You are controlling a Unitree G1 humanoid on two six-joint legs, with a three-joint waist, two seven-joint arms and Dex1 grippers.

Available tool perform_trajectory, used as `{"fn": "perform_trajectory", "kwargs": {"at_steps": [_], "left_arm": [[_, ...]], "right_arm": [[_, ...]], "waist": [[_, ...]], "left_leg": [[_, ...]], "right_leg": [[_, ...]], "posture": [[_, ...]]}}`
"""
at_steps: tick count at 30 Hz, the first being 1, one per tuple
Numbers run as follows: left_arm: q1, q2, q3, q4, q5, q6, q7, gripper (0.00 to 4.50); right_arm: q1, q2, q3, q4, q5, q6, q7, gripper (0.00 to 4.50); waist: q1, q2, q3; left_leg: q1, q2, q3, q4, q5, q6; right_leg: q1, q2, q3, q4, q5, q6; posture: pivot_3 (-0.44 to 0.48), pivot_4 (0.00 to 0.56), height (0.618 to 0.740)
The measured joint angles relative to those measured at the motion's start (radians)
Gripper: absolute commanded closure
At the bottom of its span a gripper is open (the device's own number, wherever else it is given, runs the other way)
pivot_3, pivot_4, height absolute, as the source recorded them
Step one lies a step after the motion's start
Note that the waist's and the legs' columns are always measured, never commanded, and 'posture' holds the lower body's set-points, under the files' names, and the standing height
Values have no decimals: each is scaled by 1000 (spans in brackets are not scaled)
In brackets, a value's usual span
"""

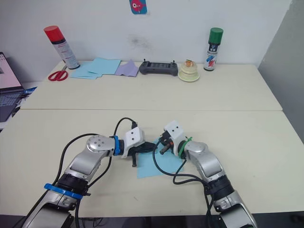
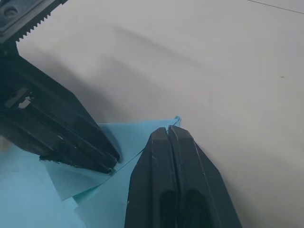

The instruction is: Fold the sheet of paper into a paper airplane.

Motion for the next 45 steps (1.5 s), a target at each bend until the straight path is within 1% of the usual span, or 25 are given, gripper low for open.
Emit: {"fn": "perform_trajectory", "kwargs": {"at_steps": [17, 21, 25, 30, 39, 45], "left_arm": [[12, 0, 14, 1, -1, -2, 4, 4460], [17, 12, 21, -15, -16, 35, 4, 4460], [58, 35, 63, -54, -72, 133, -6, 4460], [121, 66, 115, -106, -132, 218, 1, 4460], [240, 111, 174, -209, -183, 267, 40, 4460], [273, 127, 227, -239, -243, 316, 57, 4460]], "right_arm": [[-35, 44, -2, 94, -17, -55, 33, 4500], [-35, 49, 0, 98, -19, -59, 32, 4500], [-36, 55, 6, 100, -25, -59, 29, 4500], [-37, 56, 8, 100, -25, -58, 29, 4500], [-36, 54, 10, 100, -25, -56, 29, 4500], [-36, 52, 13, 99, -25, -56, 31, 4500]], "waist": [[-4, 0, -1], [-7, 1, -2], [-20, 1, -2], [-25, 1, -2], [-26, 2, -3], [-26, 3, -3]], "left_leg": [[2, 1, 0, 0, 0, 0], [2, 1, 0, 0, 0, 0], [3, 2, 0, -2, 0, 0], [3, 2, -1, -2, 0, 0], [4, 2, -1, -3, 0, 0], [5, 2, -1, -4, 0, 0]], "right_leg": [[0, 0, 0, 1, 0, 0], [0, 0, 0, 1, 0, 0], [0, 1, 0, 1, 0, 0], [0, 0, 1, 1, 0, 0], [1, 0, 2, 1, 0, 0], [1, 0, 2, 1, 0, -1]], "posture": [[0, 150, 740], [0, 150, 740], [0, 150, 740], [0, 150, 740], [0, 150, 740], [0, 150, 740]]}}
